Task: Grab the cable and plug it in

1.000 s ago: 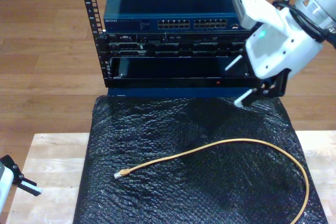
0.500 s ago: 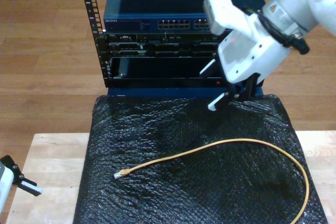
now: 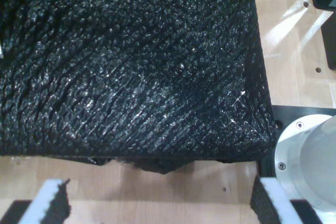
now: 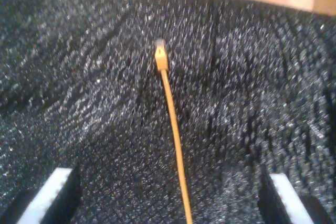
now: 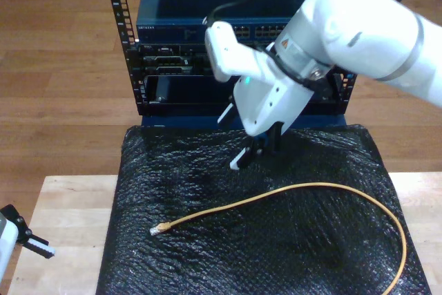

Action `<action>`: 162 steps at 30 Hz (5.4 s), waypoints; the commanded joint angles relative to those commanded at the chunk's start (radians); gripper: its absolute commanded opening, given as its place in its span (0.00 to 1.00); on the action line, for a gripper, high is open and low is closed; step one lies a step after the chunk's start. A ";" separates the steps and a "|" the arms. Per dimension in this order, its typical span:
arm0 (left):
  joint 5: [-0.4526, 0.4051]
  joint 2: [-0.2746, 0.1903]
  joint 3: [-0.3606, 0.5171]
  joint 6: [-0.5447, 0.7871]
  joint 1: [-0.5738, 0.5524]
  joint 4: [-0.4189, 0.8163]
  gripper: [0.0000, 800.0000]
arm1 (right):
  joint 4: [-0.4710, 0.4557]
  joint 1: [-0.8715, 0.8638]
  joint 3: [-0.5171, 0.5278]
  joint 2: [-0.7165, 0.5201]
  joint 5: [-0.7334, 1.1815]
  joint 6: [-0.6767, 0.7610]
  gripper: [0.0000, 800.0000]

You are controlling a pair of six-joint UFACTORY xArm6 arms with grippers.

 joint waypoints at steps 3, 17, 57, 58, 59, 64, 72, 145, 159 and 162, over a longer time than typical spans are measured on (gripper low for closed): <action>0.000 0.005 0.000 0.000 0.000 0.000 1.00 | -0.003 0.037 0.005 0.020 -0.028 0.000 0.99; 0.000 0.006 0.000 0.000 0.000 0.000 1.00 | -0.167 0.224 0.017 0.144 -0.160 0.061 0.99; 0.000 0.006 0.000 0.000 0.000 0.000 1.00 | -0.582 0.396 0.046 0.305 -0.399 0.450 0.99; 0.000 0.006 0.000 0.000 0.000 0.000 1.00 | -0.585 0.402 0.046 0.305 -0.405 0.450 0.99; 0.000 0.006 0.000 0.000 0.000 0.000 1.00 | -0.588 0.410 0.048 0.307 -0.414 0.450 0.99; 0.002 0.006 0.000 0.000 0.000 0.000 1.00 | -0.586 0.417 0.058 0.307 -0.425 0.453 0.99; 0.002 0.006 0.000 0.000 0.000 0.000 1.00 | -0.589 0.417 0.068 0.310 -0.453 0.479 0.90; 0.003 0.006 0.000 0.000 0.000 0.000 1.00 | -0.704 0.414 0.094 0.307 -0.537 0.569 0.30; 0.003 0.006 0.002 0.000 0.000 0.000 1.00 | -0.703 0.416 0.095 0.307 -0.537 0.572 0.25; 0.003 0.006 0.000 0.000 0.000 0.000 1.00 | -0.703 0.416 0.095 0.307 -0.537 0.572 0.23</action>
